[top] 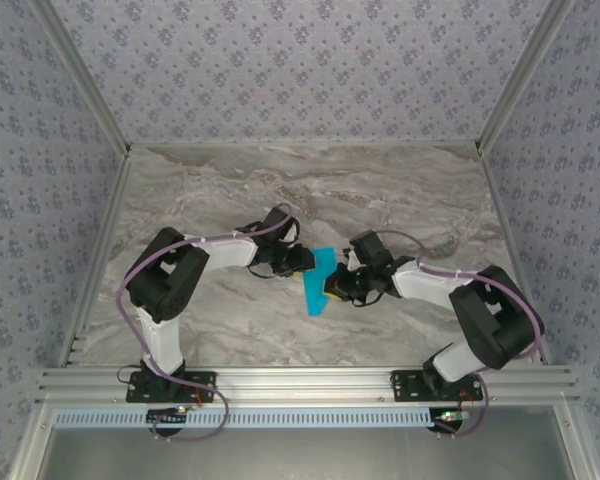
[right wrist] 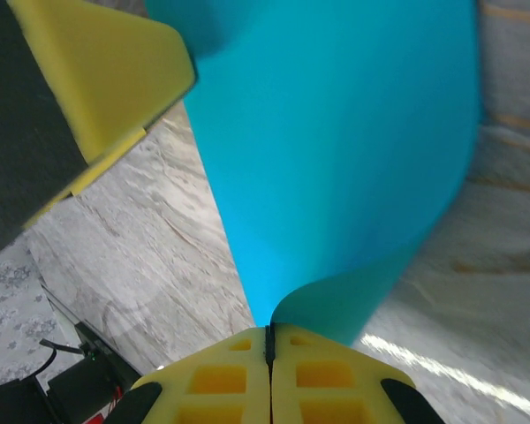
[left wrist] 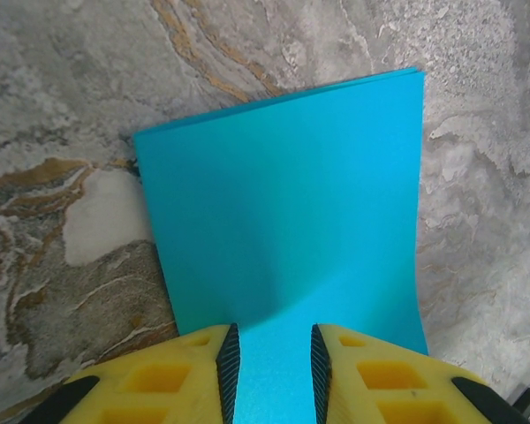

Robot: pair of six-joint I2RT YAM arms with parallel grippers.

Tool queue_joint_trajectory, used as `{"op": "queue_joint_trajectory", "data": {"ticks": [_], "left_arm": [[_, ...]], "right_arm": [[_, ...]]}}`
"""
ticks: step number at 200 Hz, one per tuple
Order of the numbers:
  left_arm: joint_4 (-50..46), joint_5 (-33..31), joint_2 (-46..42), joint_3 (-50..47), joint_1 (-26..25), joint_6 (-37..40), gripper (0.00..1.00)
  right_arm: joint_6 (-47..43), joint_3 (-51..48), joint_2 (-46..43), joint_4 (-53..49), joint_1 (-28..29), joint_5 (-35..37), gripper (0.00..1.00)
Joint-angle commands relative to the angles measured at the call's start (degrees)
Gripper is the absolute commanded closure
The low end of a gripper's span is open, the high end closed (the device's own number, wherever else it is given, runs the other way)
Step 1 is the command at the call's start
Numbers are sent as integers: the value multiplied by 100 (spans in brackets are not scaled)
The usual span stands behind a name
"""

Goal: Fold a paper plane with a square sheet of paper (pick it up from the middle)
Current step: Third fold the triangle at the center of the table.

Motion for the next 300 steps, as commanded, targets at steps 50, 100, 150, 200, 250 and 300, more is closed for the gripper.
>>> {"op": "queue_joint_trajectory", "data": {"ticks": [50, 100, 150, 200, 250, 300], "left_arm": [[-354, -464, -333, 384, -34, 500, 68], [-593, -689, 59, 530, -36, 458, 74], [-781, -745, 254, 601, -42, 448, 76], [-835, -709, 318, 599, -42, 455, 77], [-861, -683, 334, 609, -50, 467, 77], [-852, -646, 385, 605, -51, 455, 77]], "right_arm": [[256, 191, 469, 640, 112, 473, 93], [308, 148, 548, 825, 143, 561, 93], [343, 128, 618, 893, 175, 569, 93], [333, 120, 706, 932, 194, 578, 93], [323, 124, 789, 972, 195, 570, 93], [279, 166, 836, 1015, 194, 543, 93]]}}
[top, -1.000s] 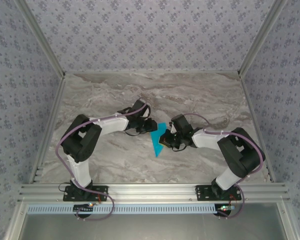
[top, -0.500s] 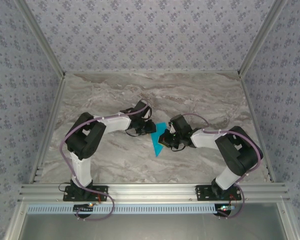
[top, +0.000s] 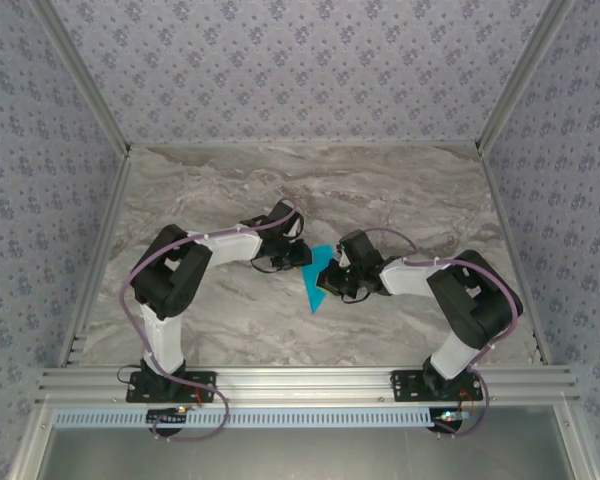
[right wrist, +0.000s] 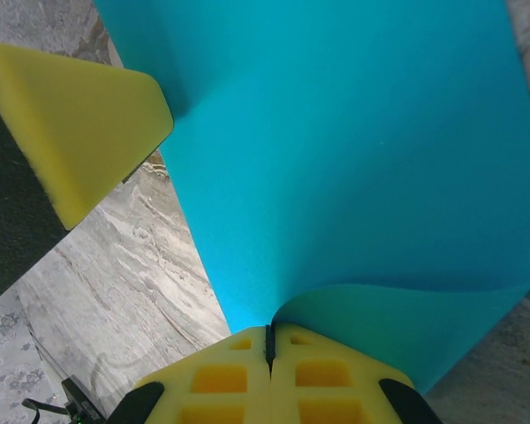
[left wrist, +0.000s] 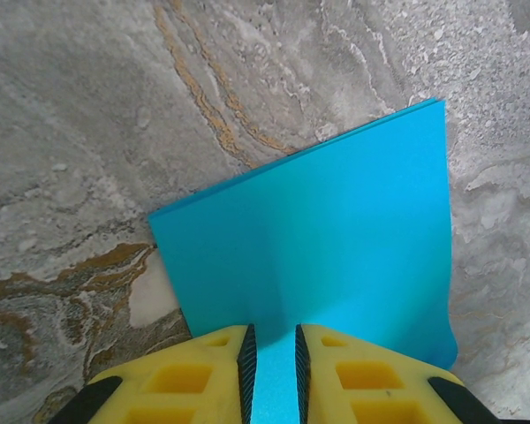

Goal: Fold a paper plane with a square sheet of paper (pick it up from the middle)
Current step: Third fold the triangle at the center of the table.

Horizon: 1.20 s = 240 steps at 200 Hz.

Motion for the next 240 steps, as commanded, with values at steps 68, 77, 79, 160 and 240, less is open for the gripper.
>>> {"op": "queue_joint_trajectory", "data": {"ticks": [68, 77, 79, 160, 240], "left_arm": [[-255, 61, 220, 102, -37, 85, 77], [-256, 61, 235, 104, -37, 84, 77], [-257, 58, 236, 103, -37, 90, 77], [-259, 71, 253, 85, -48, 82, 77], [-267, 72, 255, 76, -51, 60, 77]], "right_arm": [[-40, 124, 213, 174, 39, -20, 93], [-53, 118, 217, 202, 35, -29, 93], [-56, 121, 217, 207, 38, -34, 93], [-105, 125, 265, 225, 31, -11, 93], [-156, 134, 337, 186, 13, -6, 93]]}}
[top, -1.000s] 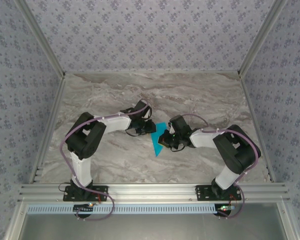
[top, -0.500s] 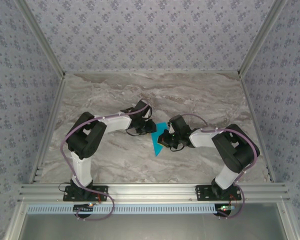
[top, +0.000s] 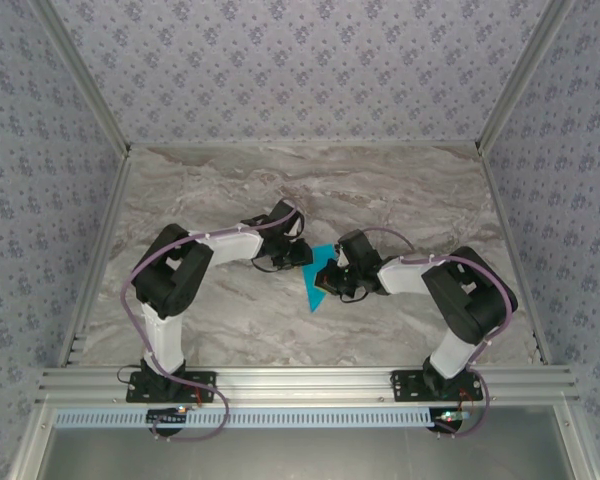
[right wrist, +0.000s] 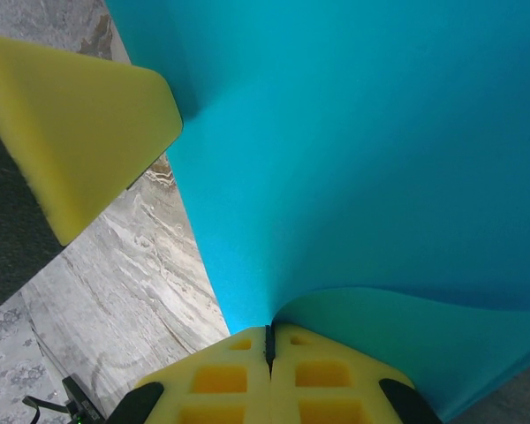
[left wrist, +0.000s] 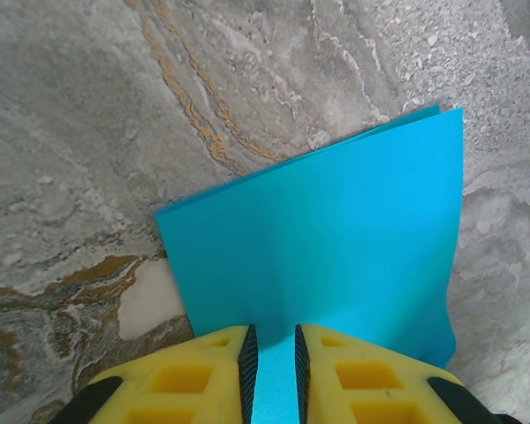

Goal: Fold a paper plane with a square sheet of paper (pick it up from the middle)
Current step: Third fold the triangle at the center of the table.

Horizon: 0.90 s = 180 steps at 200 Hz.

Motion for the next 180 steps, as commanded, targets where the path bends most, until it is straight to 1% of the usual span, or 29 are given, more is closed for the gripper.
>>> {"op": "queue_joint_trajectory", "data": {"ticks": [1, 50, 75, 94, 131, 157, 168, 180], "left_arm": [[-265, 41, 193, 8, -53, 65, 77], [-324, 13, 129, 36, -46, 51, 77], [-422, -72, -62, 104, -24, -11, 75], [-572, -259, -310, 114, 63, -85, 72], [-768, -598, -813, -106, 380, -263, 67], [-809, -750, -1163, -396, 601, -394, 64], [-788, -787, -1306, -521, 662, -433, 63], [-748, -779, -1437, -624, 699, -432, 62]], "right_arm": [[-109, 101, 134, -42, 15, 83, 93], [-125, 89, 224, -117, 11, 145, 93], [-134, 80, 272, -197, 31, 196, 92], [-154, 65, 306, -258, 27, 221, 89], [-147, 50, 330, -338, 40, 303, 73], [-139, 56, 331, -362, 49, 341, 59], [-135, 53, 320, -379, 58, 355, 56], [-137, 52, 330, -393, 57, 372, 54]]}}
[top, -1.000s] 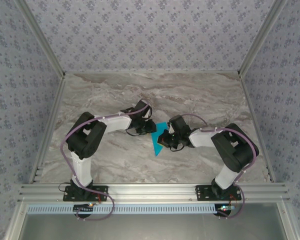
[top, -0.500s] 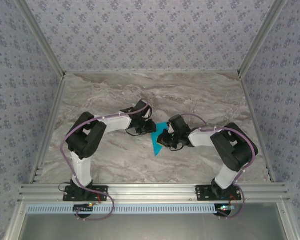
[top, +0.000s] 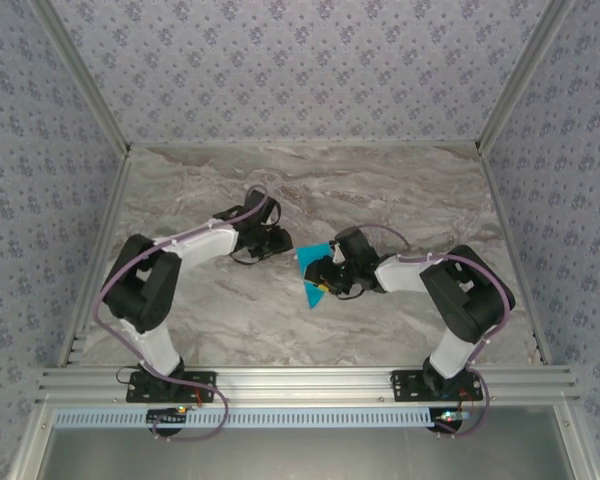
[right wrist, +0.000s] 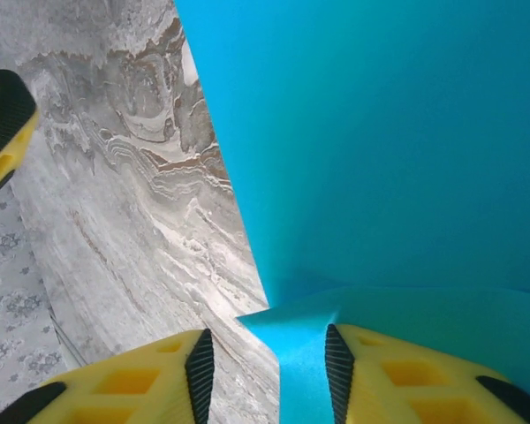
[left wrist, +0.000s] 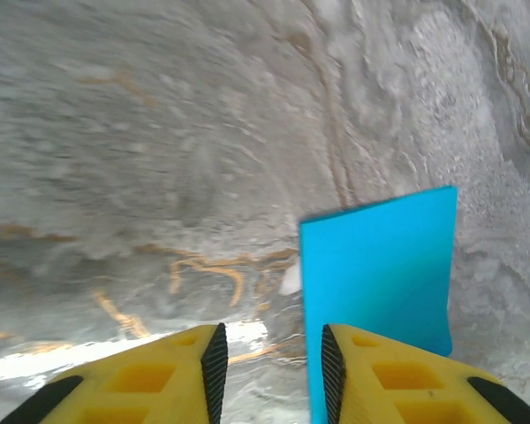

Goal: Fold a paper plane with a square sheet of paper (pick it up from the middle)
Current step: Third fold the triangle at the center of the table.

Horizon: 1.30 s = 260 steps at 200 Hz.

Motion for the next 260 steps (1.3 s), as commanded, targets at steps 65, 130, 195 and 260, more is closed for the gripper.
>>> {"op": "queue_joint_trajectory", "data": {"ticks": [65, 130, 195, 260], "left_arm": [[484, 785, -486, -497, -298, 65, 69], [788, 1140, -84, -536, -831, 13, 87], [658, 1019, 379, -397, -990, 26, 97], [424, 821, 653, -276, -1059, 130, 100]], "right_arm": [[-209, -129, 242, -756, 0, 592, 71], [-354, -105, 228, -1059, -20, 738, 93], [-350, -116, 237, -1045, -9, 745, 100], [-328, -139, 168, -916, -12, 675, 100]]}}
